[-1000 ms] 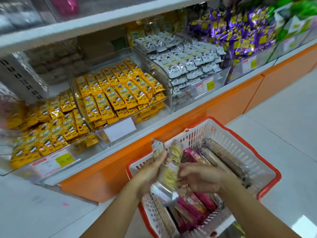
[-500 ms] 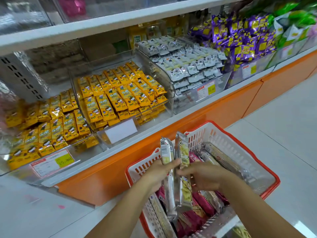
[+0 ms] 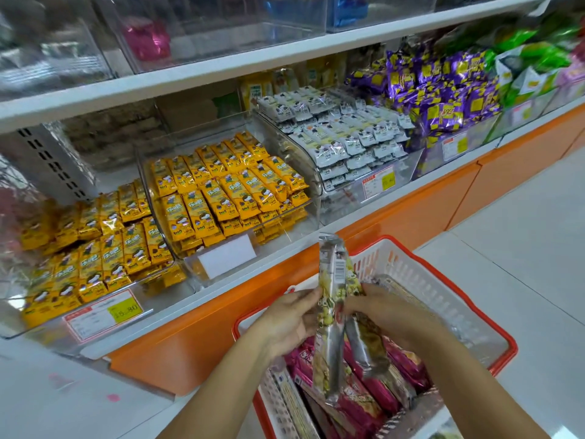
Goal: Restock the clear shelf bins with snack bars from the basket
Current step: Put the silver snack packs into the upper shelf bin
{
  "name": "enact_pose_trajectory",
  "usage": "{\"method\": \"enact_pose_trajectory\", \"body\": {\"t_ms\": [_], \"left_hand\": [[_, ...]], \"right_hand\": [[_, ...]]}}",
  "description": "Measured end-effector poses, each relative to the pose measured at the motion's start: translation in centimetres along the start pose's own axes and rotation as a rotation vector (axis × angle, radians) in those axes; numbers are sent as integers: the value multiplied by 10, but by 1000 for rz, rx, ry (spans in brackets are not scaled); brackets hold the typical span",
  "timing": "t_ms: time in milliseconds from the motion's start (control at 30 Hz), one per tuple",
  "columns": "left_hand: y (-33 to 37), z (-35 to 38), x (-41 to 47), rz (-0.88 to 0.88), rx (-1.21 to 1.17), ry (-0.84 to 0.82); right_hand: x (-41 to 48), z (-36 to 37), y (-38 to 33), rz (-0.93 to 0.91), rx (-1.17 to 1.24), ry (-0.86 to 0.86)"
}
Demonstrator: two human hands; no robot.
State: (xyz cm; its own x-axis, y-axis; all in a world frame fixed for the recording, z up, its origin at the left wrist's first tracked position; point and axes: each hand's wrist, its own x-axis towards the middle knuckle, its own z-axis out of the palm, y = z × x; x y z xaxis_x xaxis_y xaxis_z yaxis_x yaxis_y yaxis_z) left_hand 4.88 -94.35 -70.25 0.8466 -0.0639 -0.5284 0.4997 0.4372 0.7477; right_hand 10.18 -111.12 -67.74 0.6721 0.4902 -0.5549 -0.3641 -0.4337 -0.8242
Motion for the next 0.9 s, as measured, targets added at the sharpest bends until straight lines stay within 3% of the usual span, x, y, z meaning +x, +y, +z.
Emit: {"method": "enact_pose_trajectory", "body": {"t_ms": [167, 300, 467, 900], "left_hand": [[13, 22, -17, 41, 112, -30], [26, 33, -31, 138, 362, 22], [51, 48, -50, 219, 242, 99], [70, 80, -106, 401, 336, 313]], "right_hand": [[-12, 7, -2, -105, -22, 221], [-32, 10, -14, -244, -40, 300], [-67, 23, -29, -482, -155, 329], [-111, 47, -35, -645, -405, 476]]}}
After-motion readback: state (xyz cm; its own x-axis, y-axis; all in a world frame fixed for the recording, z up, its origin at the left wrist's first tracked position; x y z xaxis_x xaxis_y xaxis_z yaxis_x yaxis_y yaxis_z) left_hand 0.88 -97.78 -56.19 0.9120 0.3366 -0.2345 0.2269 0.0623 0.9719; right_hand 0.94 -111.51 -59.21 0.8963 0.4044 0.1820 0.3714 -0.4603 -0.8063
